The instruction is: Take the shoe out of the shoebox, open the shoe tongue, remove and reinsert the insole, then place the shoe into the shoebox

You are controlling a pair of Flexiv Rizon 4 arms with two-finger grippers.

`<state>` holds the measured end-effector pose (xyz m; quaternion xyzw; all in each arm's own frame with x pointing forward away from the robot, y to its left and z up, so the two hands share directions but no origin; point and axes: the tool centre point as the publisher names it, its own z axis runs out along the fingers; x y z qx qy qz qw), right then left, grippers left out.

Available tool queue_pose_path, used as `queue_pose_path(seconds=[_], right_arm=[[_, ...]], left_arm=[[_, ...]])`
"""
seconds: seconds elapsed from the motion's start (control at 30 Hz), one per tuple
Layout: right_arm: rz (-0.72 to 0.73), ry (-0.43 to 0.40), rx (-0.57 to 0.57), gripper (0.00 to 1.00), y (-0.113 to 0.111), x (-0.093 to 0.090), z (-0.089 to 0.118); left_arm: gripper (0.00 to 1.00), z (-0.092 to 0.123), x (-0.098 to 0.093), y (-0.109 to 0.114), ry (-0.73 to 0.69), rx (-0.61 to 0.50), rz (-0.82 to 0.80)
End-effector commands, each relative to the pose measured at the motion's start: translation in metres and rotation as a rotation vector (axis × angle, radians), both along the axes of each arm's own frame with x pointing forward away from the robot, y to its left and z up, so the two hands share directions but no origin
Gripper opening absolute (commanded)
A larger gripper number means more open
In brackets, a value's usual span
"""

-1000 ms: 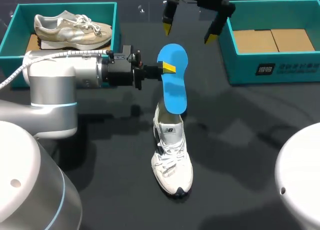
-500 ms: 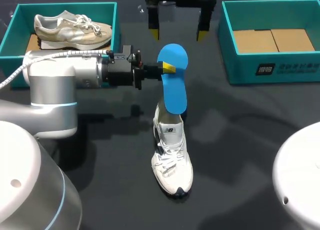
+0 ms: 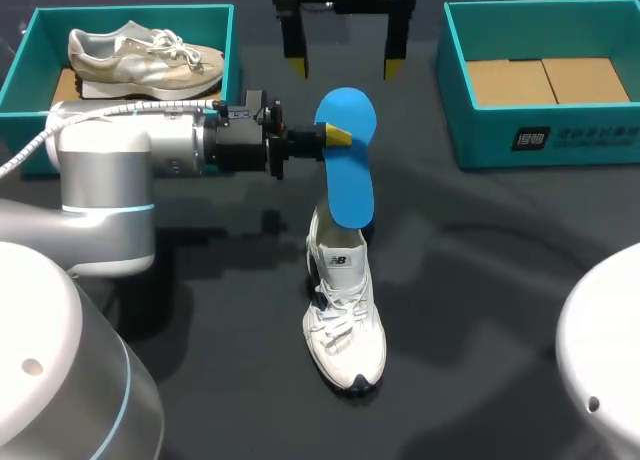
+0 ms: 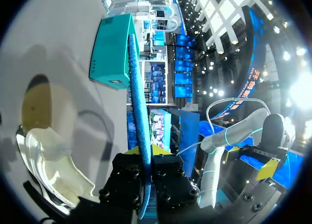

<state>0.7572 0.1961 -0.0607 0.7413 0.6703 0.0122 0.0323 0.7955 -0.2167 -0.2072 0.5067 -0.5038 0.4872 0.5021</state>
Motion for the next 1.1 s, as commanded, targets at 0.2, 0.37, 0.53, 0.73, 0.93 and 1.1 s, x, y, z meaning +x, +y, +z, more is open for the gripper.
queue_pose_path(seconds=[0.2, 0.37, 0.53, 0.73, 0.93, 1.1], right_arm=[[-0.024, 0.004, 0.230, 1.00, -0.039, 0.000, -0.009], [-0.035, 0.010, 0.353, 1.00, -0.053, 0.002, -0.013], [-0.065, 0.003, 0.508, 1.00, -0.067, 0.004, -0.019], [-0.076, 0.005, 0.703, 1.00, -0.079, 0.004, -0.030], [-0.092, 0.014, 0.843, 1.00, -0.086, 0.003, -0.038], [-0.089, 0.058, 0.923, 1.00, -0.089, 0.006, -0.046]], left_arm=[[0.00, -0.001, 0.000, -0.001, -0.001, -0.002, 0.001], [0.00, -0.001, 0.000, -0.001, -0.001, -0.002, 0.001], [0.00, -0.001, 0.000, -0.001, -0.001, -0.002, 0.001], [0.00, -0.001, 0.000, -0.001, -0.001, -0.002, 0.001], [0.00, -0.001, 0.000, -0.001, -0.001, -0.002, 0.001], [0.00, -0.001, 0.000, -0.001, -0.001, -0.002, 0.001]])
